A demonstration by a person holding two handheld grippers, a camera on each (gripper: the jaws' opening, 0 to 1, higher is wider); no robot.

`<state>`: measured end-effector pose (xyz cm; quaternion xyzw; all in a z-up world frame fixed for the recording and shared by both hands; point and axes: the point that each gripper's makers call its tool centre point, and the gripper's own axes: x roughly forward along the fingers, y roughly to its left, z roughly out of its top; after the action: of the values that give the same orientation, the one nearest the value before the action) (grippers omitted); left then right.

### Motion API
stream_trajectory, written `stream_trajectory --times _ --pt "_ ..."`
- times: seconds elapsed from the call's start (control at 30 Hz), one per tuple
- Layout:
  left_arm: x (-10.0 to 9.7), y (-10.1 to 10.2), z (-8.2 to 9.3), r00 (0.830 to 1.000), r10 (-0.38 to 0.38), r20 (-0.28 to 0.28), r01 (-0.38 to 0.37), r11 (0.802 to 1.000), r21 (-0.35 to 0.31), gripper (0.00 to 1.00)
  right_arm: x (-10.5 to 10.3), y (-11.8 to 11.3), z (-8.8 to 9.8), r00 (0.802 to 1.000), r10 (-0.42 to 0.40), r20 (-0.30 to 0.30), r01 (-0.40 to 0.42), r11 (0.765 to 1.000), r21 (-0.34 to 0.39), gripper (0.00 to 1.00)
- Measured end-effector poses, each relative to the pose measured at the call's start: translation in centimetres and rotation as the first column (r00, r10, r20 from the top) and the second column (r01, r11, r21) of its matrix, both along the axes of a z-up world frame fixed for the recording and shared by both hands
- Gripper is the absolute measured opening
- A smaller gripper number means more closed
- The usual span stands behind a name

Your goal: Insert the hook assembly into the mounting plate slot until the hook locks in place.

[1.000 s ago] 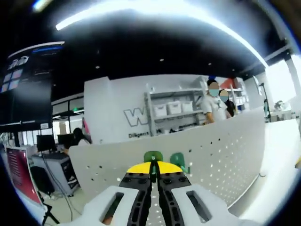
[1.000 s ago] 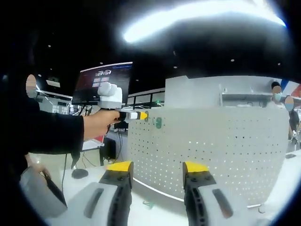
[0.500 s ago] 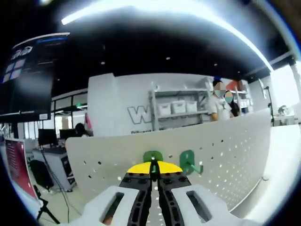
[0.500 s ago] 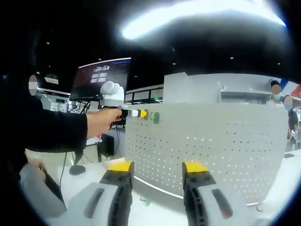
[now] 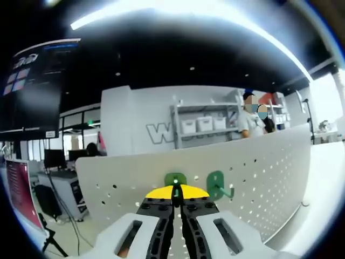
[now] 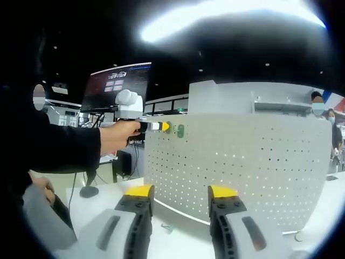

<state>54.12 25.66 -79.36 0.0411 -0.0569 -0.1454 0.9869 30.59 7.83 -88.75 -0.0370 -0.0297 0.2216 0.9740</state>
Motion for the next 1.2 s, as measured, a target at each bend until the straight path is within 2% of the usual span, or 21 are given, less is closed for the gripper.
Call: stream_trajectory --times 0.27,0.6,0.9,1.03,1.2 --pt "0.0 0.2 -0.1 1.0 0.009 0.001 -0.009 1.0 0.001 0.03 0.1 0.3 -0.6 1.0 0.012 -0.021 -0.012 1.0 -0.001 0.37" --pt "0.1 -0.3 -0.3 1.0 0.009 0.0 -0.009 1.0 0.007 0.03 0.0 0.3 -0.5 1.0 0.012 -0.017 -0.012 1.0 -0.002 0.37" --pt "0.1 -0.5 -0.6 0.999 0.032 0.011 -0.033 0.998 0.049 0.03 0.0 0.4 -0.4 1.0 0.023 -0.02 -0.023 1.0 0.008 0.37" --pt "0.1 -0.5 -1.1 0.998 0.056 0.021 -0.058 0.992 0.109 0.03 0.0 0.5 -0.4 0.999 0.028 -0.02 -0.028 1.0 0.014 0.37" --pt "0.1 -0.6 -1.4 0.998 0.06 0.019 -0.062 0.993 0.103 0.03 0.0 0.5 -0.5 0.999 0.032 -0.027 -0.031 0.999 0.024 0.37"
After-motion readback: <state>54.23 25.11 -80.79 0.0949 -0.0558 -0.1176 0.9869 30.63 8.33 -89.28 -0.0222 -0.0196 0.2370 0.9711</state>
